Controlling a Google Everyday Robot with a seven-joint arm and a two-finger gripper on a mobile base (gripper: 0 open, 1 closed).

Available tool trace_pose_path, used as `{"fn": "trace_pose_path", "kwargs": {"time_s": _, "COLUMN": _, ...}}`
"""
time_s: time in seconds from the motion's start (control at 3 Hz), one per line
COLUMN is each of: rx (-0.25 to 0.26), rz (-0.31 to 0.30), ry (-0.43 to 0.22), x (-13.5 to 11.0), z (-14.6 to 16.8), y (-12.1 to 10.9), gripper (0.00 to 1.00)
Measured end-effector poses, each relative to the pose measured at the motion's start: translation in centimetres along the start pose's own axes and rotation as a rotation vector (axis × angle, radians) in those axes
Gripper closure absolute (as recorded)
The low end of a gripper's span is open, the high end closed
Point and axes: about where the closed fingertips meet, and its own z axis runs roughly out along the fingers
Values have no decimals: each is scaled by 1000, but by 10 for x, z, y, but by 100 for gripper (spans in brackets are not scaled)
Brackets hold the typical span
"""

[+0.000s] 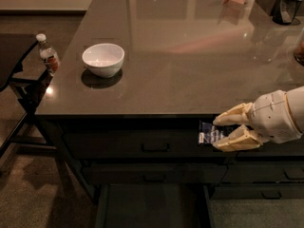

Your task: Place rxbar blueberry into bottom drawer

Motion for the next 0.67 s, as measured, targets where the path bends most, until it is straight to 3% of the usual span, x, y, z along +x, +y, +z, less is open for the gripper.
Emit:
{"fn": "trace_pose_path", "kwargs": {"time_s": 0.33, "rx": 8, "rz": 15, "ry": -32, "x": 10, "z": 22, "y": 19, "gripper": 100}}
{"fn": "trace_pose_path", "kwargs": {"time_s": 0.67, "rx": 9, "rz": 43, "ry": -32, "x": 34, "z": 63, "y": 47, "gripper": 100}}
